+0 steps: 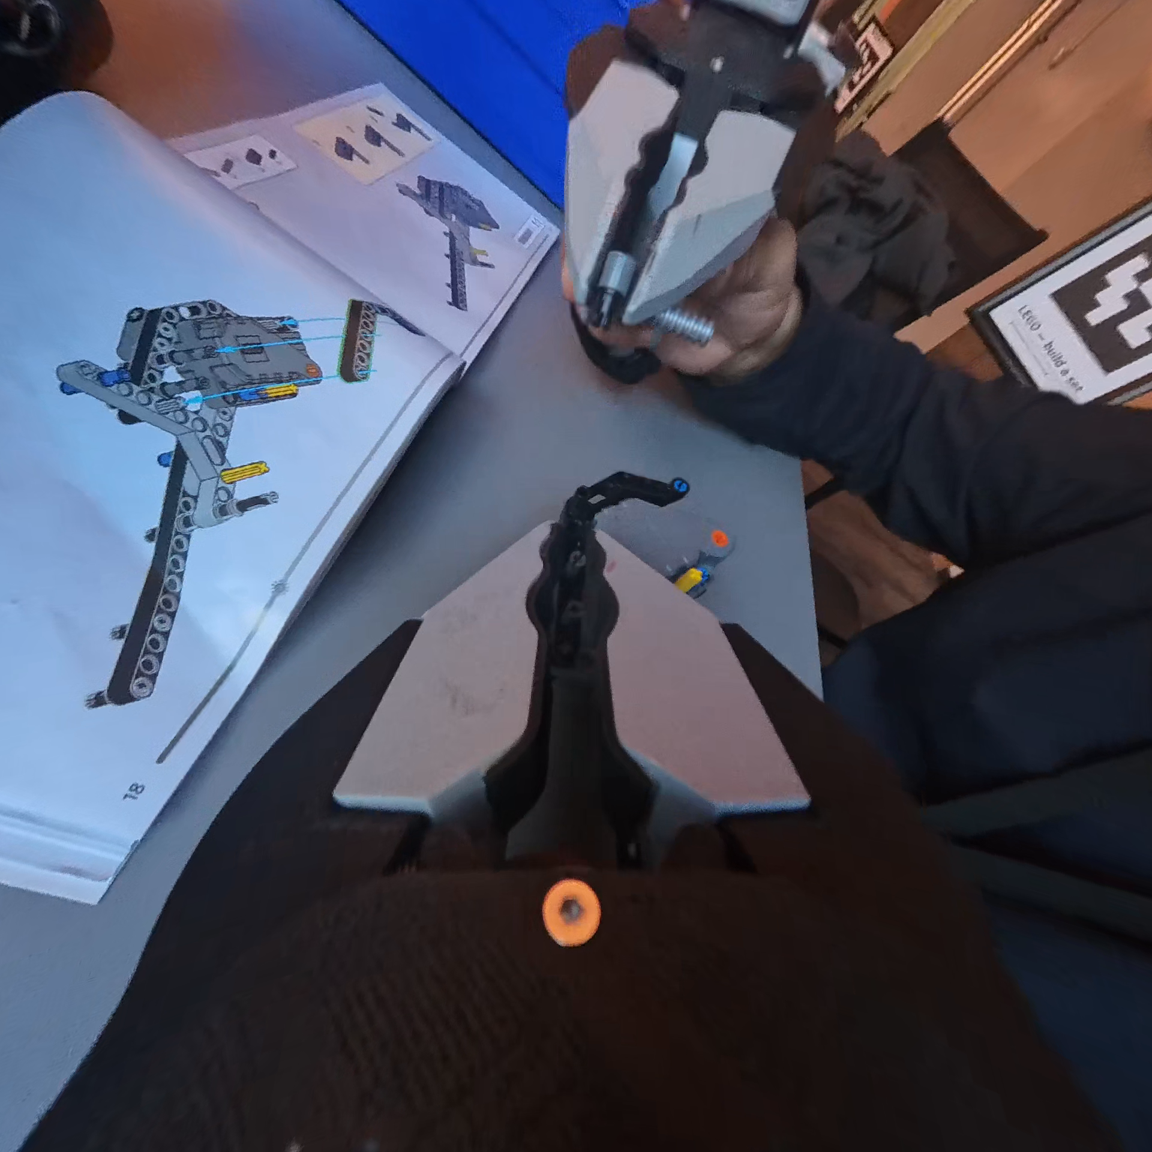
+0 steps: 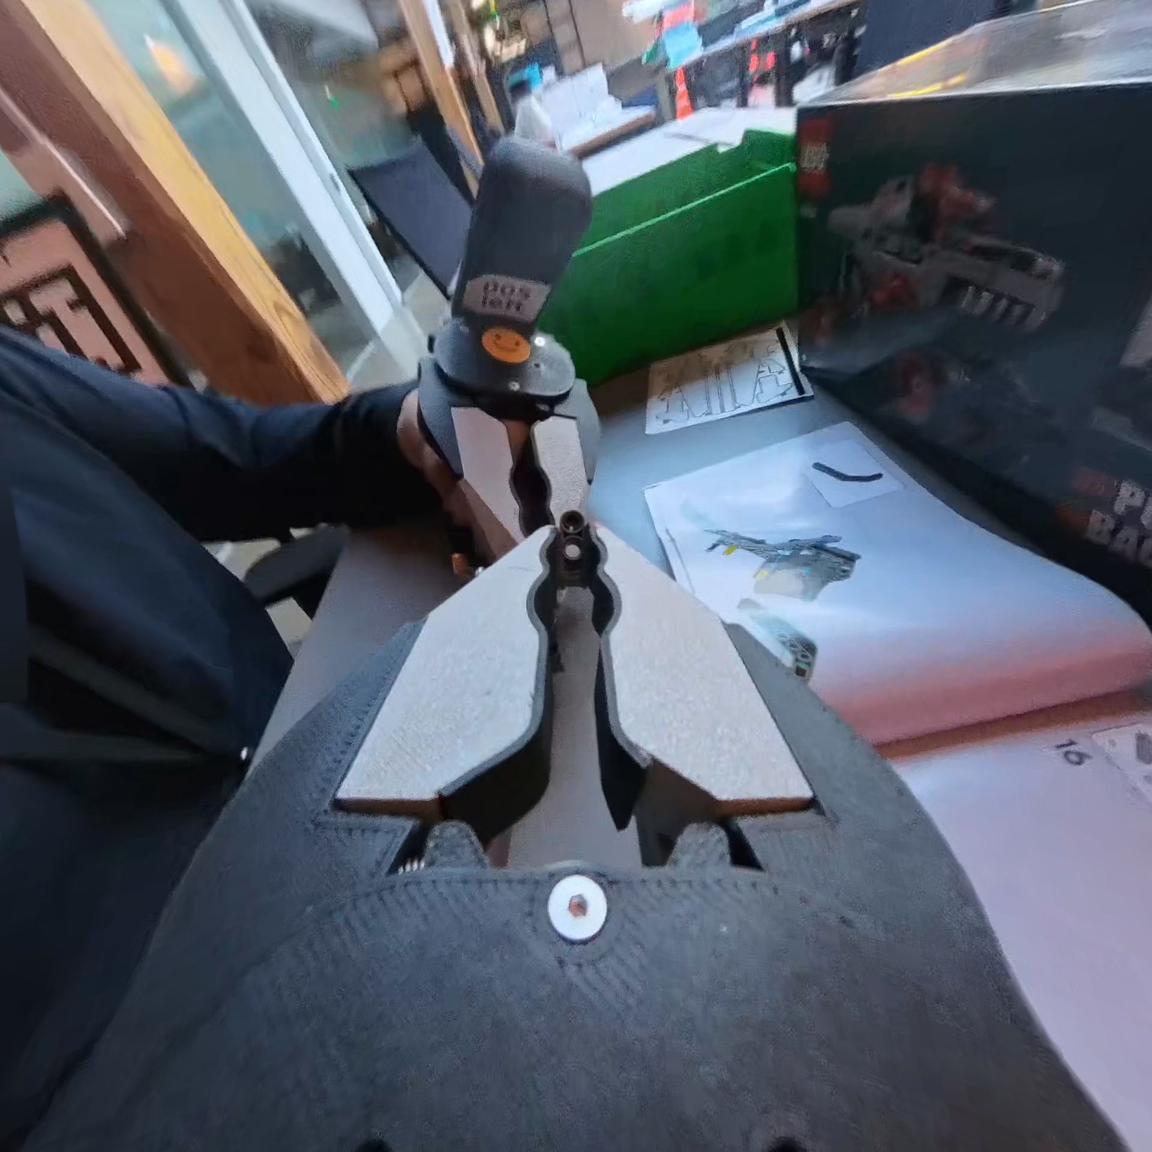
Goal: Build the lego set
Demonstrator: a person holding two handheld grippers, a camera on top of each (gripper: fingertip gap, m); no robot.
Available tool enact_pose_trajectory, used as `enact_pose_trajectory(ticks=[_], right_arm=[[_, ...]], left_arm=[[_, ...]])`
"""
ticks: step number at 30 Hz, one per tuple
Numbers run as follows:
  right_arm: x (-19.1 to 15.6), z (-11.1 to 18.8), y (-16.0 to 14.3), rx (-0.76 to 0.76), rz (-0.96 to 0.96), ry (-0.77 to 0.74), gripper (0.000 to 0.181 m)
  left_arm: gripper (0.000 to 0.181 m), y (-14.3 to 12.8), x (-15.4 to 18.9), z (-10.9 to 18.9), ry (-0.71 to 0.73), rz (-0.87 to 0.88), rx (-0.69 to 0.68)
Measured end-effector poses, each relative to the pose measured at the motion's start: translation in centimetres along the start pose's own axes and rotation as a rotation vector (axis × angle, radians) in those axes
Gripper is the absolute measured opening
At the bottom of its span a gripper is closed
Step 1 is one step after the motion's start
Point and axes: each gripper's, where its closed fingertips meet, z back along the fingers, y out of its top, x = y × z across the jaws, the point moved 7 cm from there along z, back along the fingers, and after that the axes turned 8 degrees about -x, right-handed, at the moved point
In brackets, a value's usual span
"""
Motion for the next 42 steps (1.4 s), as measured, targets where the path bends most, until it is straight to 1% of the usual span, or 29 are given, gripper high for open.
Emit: enact_pose_trajectory(ticks=[3,6,9,11,14,15,20,25,27,29,31,32,34,40,42], right_arm=[[-0.8,-0.3,0.1,-0.097,0.079,-0.034,0.004],[-1.3,-0.6,-1.5,-0.321,0.158,-0.090,0.005],[-1.0,-0.7,-2.8,-0.458,0.231,-0.174,0.005],[-0.7,-0.8,-3.8,-0.548,0.237,-0.177,0.005],[-0.6,-1.2,-5.2,-0.649,0.250,-0.155,0.006],[-0.4,-1.4,-5.5,-0.671,0.264,-0.169,0.008],[-0.7,-1.3,-5.6,-0.688,0.342,-0.209,0.020],[-0.9,-0.4,-4.9,-0.656,0.382,-0.229,0.024],[-1.1,0.2,-4.1,-0.591,0.382,-0.221,0.025],[-1.7,0.2,-3.2,-0.488,0.358,-0.168,0.025],[-2.2,-0.4,-2.7,-0.417,0.318,-0.109,0.020],[-2.2,-0.8,-2.6,-0.393,0.303,-0.109,0.017],[-2.5,-1.6,-2.4,-0.353,0.288,-0.083,0.016],[-2.4,-3.2,-3.3,-0.386,0.269,-0.079,0.012],[-2.4,-3.5,-3.4,-0.378,0.262,-0.065,0.004]], left_arm=[[0.006,-0.1,0.2,-0.3,0.030,-0.031,-0.019],[0.006,-0.1,0.1,-0.2,0.025,-0.024,-0.020],[0.007,-0.2,0.2,-0.4,0.042,-0.038,-0.043],[0.008,-0.3,0.3,-0.5,0.040,-0.053,-0.057],[0.008,-0.3,0.4,-0.5,0.057,-0.078,-0.061],[0.008,-0.3,0.5,-0.5,0.063,-0.089,-0.064],[0.008,-0.3,0.6,-0.5,0.074,-0.113,-0.069],[0.008,-0.4,0.7,-0.5,0.077,-0.127,-0.075],[0.007,-0.4,0.8,-0.5,0.078,-0.140,-0.081],[0.007,-0.4,0.8,-0.5,0.080,-0.146,-0.083],[0.007,-0.4,0.8,-0.5,0.075,-0.143,-0.084],[0.007,-0.4,0.8,-0.5,0.074,-0.142,-0.083],[0.007,-0.4,0.8,-0.5,0.075,-0.144,-0.084],[0.007,-0.4,0.8,-0.5,0.075,-0.148,-0.085],[0.007,-0.4,0.9,-0.6,0.076,-0.151,-0.085]])
